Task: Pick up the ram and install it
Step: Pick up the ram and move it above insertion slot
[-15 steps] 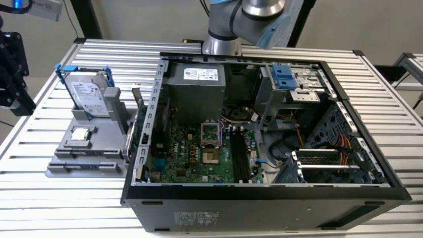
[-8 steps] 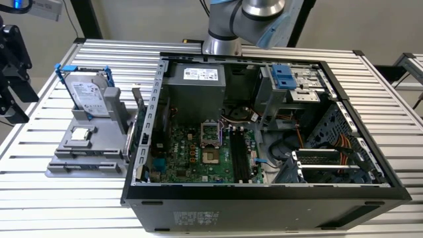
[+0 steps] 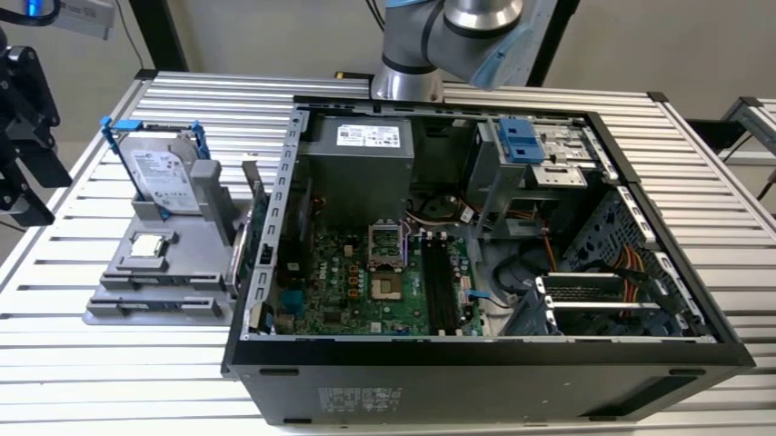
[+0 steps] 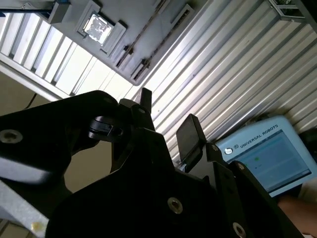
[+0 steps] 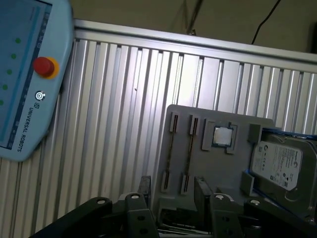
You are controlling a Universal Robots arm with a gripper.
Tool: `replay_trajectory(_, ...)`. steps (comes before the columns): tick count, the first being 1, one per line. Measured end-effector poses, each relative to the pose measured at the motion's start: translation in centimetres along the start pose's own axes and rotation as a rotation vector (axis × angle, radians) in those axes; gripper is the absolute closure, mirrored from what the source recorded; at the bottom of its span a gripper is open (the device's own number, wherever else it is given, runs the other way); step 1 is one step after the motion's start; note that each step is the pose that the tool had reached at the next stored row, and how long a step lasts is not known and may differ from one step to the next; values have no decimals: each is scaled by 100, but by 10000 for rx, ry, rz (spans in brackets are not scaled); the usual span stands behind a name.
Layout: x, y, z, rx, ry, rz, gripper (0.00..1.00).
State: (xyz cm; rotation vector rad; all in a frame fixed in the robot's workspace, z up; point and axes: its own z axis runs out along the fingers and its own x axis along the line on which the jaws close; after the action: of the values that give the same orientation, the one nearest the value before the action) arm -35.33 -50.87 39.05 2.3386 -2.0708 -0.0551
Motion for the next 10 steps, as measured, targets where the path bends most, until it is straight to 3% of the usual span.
replay_trajectory(10, -11, -2, 21, 40, 1, 127, 0)
